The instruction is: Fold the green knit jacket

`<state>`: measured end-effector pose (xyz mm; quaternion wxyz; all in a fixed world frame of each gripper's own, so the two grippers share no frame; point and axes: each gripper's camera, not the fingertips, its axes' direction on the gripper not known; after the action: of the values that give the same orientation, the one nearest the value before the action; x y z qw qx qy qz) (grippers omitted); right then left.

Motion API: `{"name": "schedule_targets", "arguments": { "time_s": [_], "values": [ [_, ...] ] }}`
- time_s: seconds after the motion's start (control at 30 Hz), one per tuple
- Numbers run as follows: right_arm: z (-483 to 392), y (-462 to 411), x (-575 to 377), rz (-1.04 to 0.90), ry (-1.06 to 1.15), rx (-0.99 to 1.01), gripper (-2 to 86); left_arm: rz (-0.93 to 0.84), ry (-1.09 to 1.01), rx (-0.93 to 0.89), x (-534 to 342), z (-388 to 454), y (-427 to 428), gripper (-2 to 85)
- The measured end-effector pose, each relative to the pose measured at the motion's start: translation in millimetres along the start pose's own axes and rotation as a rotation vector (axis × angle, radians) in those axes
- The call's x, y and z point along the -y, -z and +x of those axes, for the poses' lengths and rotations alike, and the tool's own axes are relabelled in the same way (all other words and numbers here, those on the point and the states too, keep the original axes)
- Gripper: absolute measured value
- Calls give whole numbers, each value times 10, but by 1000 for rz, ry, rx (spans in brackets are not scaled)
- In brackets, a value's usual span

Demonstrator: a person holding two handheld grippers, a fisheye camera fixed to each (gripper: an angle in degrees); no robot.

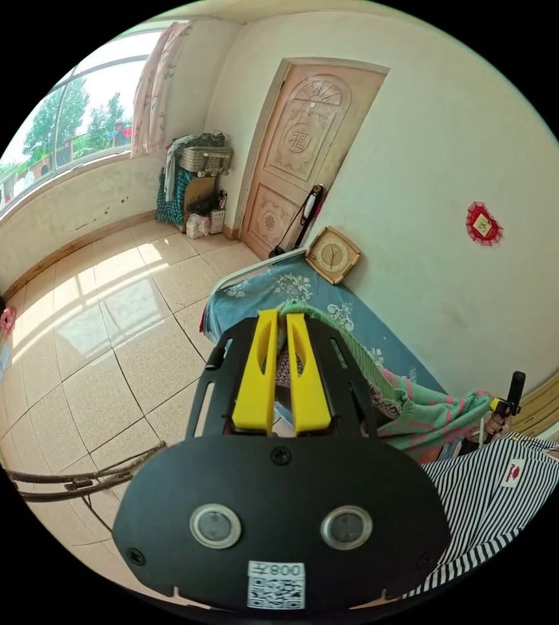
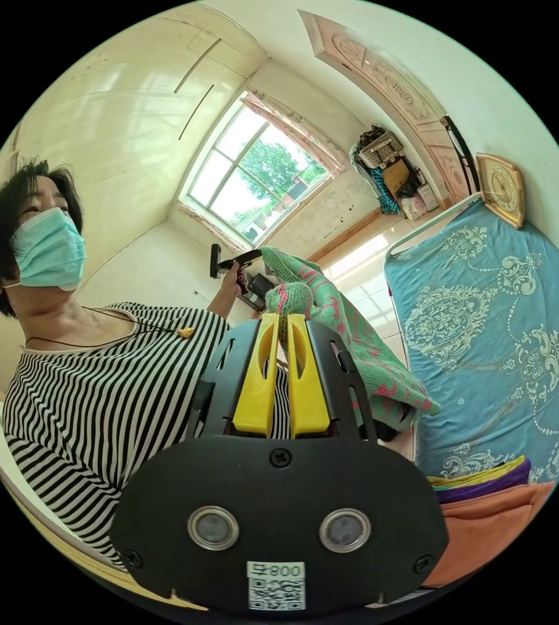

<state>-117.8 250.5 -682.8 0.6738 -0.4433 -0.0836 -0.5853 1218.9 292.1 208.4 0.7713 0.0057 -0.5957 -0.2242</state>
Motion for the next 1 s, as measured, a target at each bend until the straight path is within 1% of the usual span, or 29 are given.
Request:
{"name": "schedule_targets", "arguments": {
  "time_s": [0.23, 0.4, 0.6, 0.87, 1.0],
  "values": [
    [335, -380, 374, 67, -102, -88, 17, -66, -68, -97, 1186, -213, -438, 22],
    [559, -604, 522, 101, -179, -156, 17, -103, -76, -171, 1935, -330, -812, 22],
    [958, -771, 659, 129, -277, -179, 18, -159, -115, -195, 2823, -245, -1177, 22],
    [1572, -508, 862, 191, -300, -222, 17, -192, -212, -206, 4163, 219, -1682, 21],
    [2154, -41, 1138, 210, -306, -327, 17, -223, -270, -212, 5165, 751, -2323, 21]
  ]
}}
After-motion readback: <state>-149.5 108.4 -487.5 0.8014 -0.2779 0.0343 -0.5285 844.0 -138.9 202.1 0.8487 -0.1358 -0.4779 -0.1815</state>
